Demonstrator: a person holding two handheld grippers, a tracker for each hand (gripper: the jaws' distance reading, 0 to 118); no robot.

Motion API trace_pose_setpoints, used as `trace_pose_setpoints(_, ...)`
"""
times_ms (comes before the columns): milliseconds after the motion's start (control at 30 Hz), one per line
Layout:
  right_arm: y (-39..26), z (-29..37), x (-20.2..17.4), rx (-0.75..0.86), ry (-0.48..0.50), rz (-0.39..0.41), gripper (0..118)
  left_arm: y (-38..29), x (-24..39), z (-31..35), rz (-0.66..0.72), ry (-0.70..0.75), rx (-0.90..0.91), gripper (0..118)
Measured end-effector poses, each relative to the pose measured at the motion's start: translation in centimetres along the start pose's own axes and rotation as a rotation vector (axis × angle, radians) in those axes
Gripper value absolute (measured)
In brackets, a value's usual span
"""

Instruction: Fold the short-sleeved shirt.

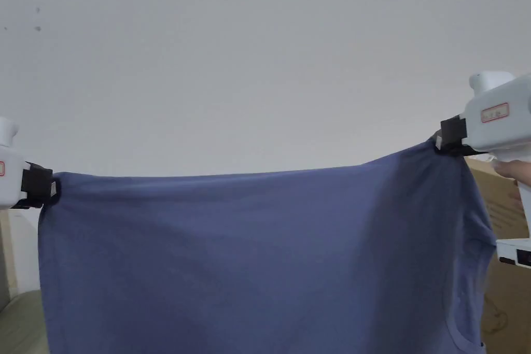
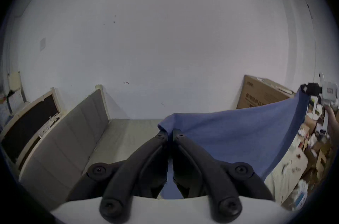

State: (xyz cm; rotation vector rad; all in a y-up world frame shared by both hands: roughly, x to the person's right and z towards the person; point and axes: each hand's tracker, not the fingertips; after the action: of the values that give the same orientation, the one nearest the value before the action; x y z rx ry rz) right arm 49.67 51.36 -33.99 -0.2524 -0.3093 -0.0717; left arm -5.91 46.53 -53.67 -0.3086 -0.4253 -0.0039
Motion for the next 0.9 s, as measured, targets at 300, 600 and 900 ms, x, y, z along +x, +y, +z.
trace_pose_setpoints(300,4.1,-6.6,-0.6,0.104,-0.043,-0.052,1,1.9,-0.8,-7.3,0.163,0.041,0.139,3)
trace_pose_setpoints(600,-1.4,-14.2,-1.7,0.104,-0.101,0.056,1,-2.1,-0.9,-14.8,0.121,0.108,0.143,3)
trace_pose_setpoints(900,-27.1,-20.5,1.7,-0.423,-0.03,-0.128,1,-23.3,-3.8,-19.0,0.133,0.034,-0.402,3)
